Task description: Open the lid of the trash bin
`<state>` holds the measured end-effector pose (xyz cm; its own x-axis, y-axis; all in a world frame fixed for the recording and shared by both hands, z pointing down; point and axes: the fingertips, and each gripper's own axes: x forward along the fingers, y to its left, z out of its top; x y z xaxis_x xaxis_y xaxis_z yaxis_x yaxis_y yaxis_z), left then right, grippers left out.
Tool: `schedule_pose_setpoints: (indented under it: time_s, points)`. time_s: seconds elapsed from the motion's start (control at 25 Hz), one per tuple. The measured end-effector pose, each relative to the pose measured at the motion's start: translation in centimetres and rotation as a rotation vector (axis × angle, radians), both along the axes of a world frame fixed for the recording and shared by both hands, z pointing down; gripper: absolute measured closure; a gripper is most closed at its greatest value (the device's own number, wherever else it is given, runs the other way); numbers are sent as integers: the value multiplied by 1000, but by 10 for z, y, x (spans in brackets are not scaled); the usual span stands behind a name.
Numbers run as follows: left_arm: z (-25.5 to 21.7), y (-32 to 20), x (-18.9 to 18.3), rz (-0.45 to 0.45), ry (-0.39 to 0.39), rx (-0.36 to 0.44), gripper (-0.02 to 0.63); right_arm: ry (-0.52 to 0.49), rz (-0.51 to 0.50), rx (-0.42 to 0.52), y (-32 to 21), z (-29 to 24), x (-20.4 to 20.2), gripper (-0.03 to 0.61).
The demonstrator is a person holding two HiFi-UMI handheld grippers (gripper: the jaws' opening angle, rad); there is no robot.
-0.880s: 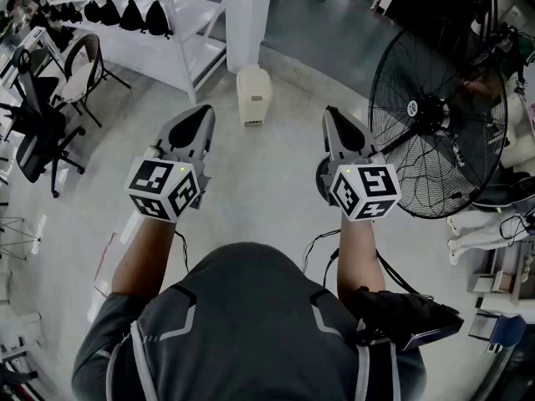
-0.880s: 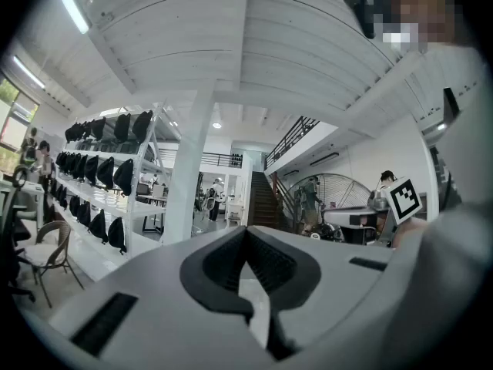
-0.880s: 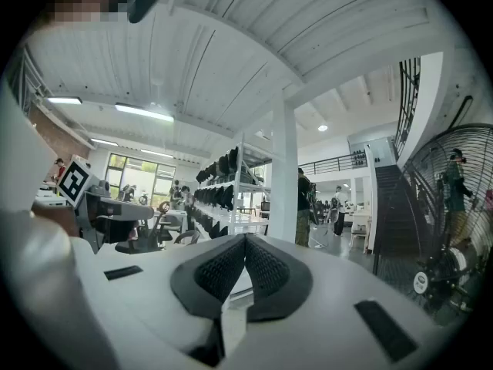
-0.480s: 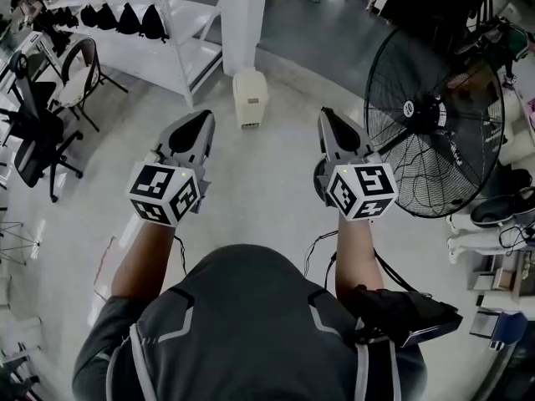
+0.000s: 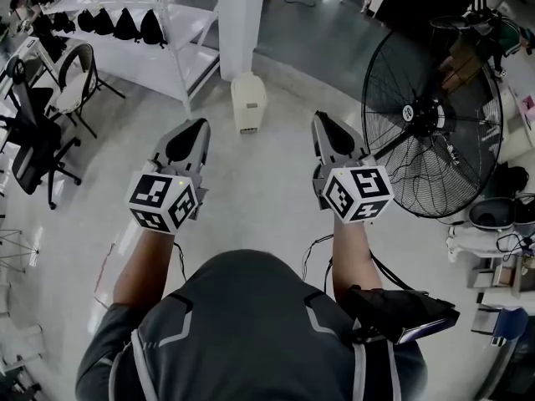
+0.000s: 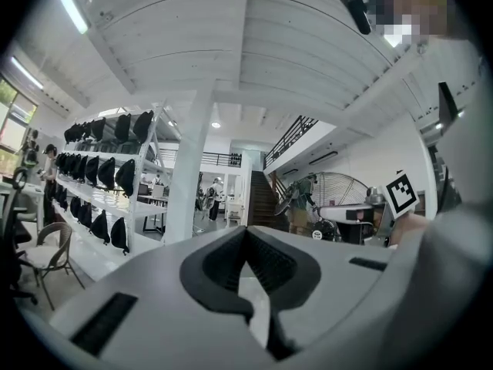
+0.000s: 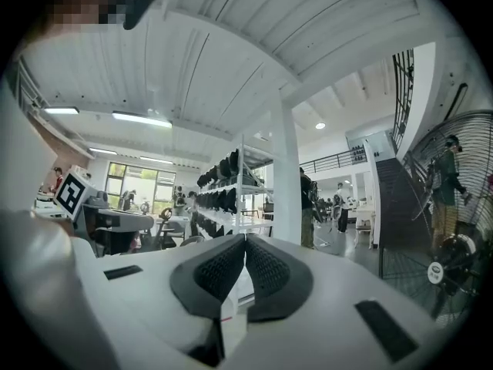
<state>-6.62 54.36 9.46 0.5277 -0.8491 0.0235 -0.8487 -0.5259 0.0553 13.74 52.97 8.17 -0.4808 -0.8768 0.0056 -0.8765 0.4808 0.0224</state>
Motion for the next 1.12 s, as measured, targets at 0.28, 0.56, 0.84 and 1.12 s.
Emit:
schedule_pose_setpoints:
  time_s: [0.28,0.56,0.84,1.12]
  points:
    - [-6,-3,-37,-2,-2,11,606,-4,-1,8,-1,-9,-37,551]
    - [11,-4,-68,22,0,0,606,15,20,-1,3,4,-70,551]
    - [17,-28,-77,8,1,9,606,13,-10,3,-24,6,-82,551]
    - [25,-82,-85,-41,-25,-5,606,6,-63,6,-93,14,-91,551]
